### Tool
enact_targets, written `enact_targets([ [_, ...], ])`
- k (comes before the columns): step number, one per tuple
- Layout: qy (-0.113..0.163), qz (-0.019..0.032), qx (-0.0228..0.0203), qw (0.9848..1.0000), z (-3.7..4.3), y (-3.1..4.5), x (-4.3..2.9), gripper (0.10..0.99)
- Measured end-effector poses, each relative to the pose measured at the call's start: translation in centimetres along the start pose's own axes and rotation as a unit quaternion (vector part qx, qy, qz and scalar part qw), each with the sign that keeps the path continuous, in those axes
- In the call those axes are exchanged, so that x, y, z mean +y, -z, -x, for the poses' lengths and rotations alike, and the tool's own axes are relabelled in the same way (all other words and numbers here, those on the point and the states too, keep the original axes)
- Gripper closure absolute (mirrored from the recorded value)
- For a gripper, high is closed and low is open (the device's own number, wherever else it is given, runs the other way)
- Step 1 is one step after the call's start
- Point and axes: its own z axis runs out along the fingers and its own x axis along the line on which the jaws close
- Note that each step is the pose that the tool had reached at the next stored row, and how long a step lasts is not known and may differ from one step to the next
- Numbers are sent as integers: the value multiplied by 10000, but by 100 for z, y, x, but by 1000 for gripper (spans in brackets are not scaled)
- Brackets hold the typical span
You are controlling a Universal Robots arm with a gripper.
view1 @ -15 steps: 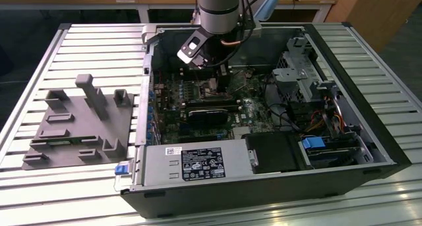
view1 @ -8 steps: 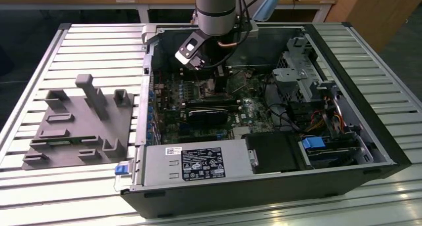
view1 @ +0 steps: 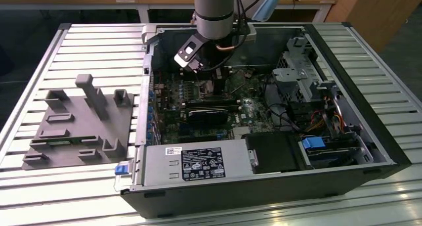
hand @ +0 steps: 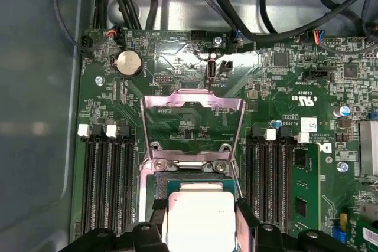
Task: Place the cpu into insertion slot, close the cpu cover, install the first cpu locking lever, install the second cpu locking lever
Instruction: 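Place the cpu into insertion slot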
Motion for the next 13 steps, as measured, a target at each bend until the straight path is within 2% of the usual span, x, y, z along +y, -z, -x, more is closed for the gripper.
enact_targets([
  [13,-56,0,-4,10000,-58,-114,-32,545],
])
